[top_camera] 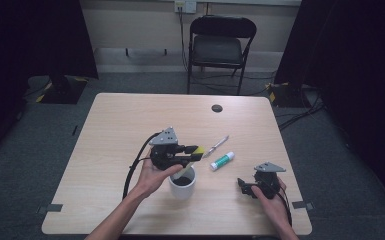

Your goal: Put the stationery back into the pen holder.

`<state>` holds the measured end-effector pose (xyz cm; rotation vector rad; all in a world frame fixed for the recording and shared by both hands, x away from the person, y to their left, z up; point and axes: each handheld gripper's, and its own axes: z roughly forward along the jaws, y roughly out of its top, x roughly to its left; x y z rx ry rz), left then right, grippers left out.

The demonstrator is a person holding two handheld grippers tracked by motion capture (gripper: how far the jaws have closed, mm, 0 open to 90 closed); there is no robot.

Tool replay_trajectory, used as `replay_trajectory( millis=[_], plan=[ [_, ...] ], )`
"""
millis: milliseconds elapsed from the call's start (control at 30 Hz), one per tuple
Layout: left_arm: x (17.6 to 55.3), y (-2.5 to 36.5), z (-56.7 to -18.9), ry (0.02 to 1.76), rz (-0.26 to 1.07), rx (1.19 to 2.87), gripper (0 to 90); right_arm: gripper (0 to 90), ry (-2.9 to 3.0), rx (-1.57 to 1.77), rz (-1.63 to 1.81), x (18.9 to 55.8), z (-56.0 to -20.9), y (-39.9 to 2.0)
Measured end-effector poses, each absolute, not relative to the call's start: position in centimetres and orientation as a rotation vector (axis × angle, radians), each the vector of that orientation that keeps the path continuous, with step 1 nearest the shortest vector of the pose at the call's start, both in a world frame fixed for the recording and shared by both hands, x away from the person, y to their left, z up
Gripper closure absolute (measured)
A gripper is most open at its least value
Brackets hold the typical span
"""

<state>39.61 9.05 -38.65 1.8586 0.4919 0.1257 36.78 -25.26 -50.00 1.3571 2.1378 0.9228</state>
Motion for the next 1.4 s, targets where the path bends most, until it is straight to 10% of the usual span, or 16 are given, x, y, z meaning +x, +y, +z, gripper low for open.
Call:
replay_trajectory(
  millis=[1400],
  plan=[
    [37.8, 12.9, -39.8, 0.514, 0.159, 1.956, 67.0, 12.6, 2.141, 1.351, 0.926, 36.8, -50.0, -25.3]
  ],
)
